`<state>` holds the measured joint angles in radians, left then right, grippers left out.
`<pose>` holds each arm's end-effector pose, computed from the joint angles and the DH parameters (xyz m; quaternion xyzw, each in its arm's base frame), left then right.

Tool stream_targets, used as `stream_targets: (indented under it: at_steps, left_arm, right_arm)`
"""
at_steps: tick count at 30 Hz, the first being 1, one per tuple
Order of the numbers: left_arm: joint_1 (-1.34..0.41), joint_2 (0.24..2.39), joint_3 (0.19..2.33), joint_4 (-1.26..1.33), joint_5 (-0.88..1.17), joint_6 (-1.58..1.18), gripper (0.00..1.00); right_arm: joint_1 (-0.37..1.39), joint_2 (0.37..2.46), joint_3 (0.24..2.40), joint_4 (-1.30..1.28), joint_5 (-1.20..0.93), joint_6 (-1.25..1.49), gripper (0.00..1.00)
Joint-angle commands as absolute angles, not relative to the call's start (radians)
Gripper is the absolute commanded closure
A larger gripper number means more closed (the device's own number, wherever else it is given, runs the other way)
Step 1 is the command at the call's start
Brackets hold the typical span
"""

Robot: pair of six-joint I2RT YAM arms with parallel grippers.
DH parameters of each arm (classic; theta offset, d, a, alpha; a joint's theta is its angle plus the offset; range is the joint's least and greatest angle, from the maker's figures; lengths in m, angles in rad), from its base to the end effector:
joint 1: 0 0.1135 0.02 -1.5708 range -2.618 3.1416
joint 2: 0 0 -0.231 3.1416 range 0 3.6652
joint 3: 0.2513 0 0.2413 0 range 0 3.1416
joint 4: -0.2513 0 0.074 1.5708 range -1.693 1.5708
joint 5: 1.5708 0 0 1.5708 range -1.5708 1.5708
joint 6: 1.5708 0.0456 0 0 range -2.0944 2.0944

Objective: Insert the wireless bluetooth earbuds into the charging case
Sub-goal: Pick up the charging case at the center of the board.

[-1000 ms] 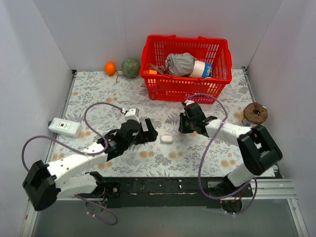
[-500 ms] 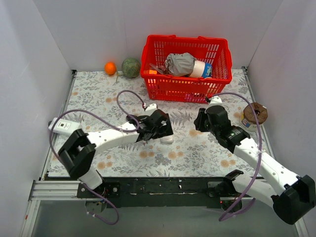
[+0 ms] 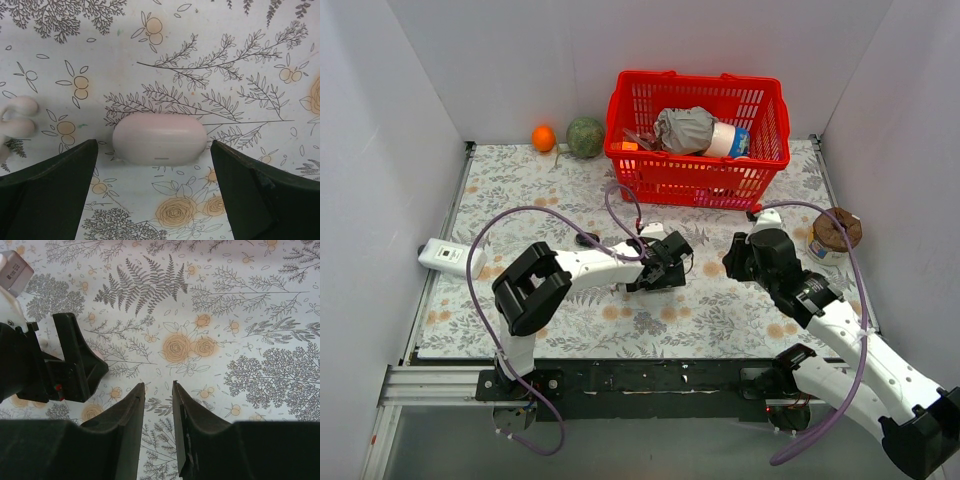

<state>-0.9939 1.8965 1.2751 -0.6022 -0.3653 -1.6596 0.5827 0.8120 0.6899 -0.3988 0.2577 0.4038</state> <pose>0.2092 -0.2916 0.1354 -0.3461 0.9052 -0.1216 0.2146 0.1757 0.1019 0.2534 -0.0125 0.8605 0.1374 0.4904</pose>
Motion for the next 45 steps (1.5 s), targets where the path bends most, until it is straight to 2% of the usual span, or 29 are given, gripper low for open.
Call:
stream_targets:
  at_steps: [1,11,40,42,45]
  left_arm:
    - [-0.989,1.917,1.315,-0.658,-0.414,-1.671,0.02]
    - [-0.992,1.963,1.379,-0.719,-0.439,-1.634,0.02]
    - [-1.015,1.976,1.339,-0.641,-0.440,-1.480,0.02]
    - [-1.015,1.979,1.333,-0.637,-0.439,-1.477,0.03]
    - [-1.015,1.983,1.331,-0.635,-0.439,-1.477,0.11]
  right_arm:
    - [0.580,0.775,0.663,-0.397,0.247,0.394,0.64]
    - [0.580,0.769,0.657,-0.396,0.244,0.393,0.63]
    - [0.580,0.761,0.637,-0.402,0.241,0.397,0.64]
    - [0.580,0.759,0.634,-0.402,0.238,0.399,0.64]
    - [0.578,0.755,0.629,-0.402,0.239,0.399,0.64]
